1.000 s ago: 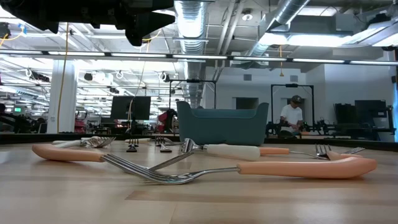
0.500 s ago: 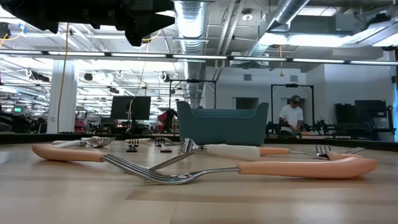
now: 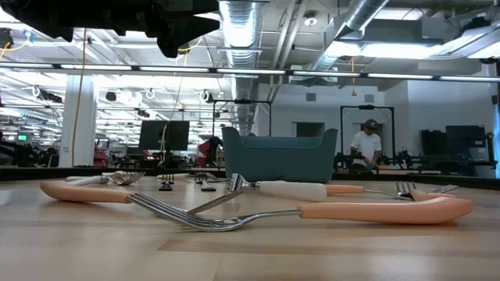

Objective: Sort silverware by color (type)
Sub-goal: Put the orange fork into the orange bin, then put the white fork into the green blue bin

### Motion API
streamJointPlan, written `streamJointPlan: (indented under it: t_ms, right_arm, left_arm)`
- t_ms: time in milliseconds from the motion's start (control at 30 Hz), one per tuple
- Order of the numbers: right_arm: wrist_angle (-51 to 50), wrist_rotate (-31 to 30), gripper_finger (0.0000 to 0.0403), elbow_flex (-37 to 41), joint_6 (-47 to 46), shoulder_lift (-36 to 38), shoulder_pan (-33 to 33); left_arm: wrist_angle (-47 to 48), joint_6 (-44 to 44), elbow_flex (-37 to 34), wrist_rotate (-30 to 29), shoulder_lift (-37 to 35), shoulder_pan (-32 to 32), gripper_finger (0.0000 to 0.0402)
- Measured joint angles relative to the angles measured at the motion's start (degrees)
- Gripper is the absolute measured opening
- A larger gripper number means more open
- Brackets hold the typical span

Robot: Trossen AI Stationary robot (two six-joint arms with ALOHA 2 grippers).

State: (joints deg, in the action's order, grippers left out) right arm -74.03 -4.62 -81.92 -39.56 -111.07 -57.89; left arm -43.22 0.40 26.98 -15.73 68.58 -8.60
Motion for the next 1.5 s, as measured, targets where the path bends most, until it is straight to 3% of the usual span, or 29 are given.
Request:
streamJointPlan:
  t_ms: [433, 800, 1233, 1367, 1500]
  right_arm:
    - [2.63, 0.55, 0.0091, 0.56, 2.7, 0.0, 0.66]
    - [2.61, 1.72, 0.0174, 0.56, 2.46, 0.0, 0.69]
    - [-4.23, 1.77, 0.0193, 0.54, -8.12, 3.72, 3.77]
    - [-7.6, 1.71, 0.0193, 0.54, -13.19, 8.23, 5.48]
    - [-8.22, -1.58, 0.0193, 0.54, -18.13, 14.32, 6.47]
  left_arm:
    - [0.03, 0.39, 0.0, -0.1, 0.0, 0.02, 0.0215]
    - [0.19, 1.05, 0.0, -0.1, 0.0, 0.02, 0.0215]
    - [0.73, -0.48, 0.07, 2.98, 0.0, 0.02, 0.0215]
    - [7.49, -2.0, 2.34, 3.74, 0.0, 0.1, 0.0215]
    - [21.79, -4.83, 7.47, 1.68, 0.02, 1.1, 0.0215]
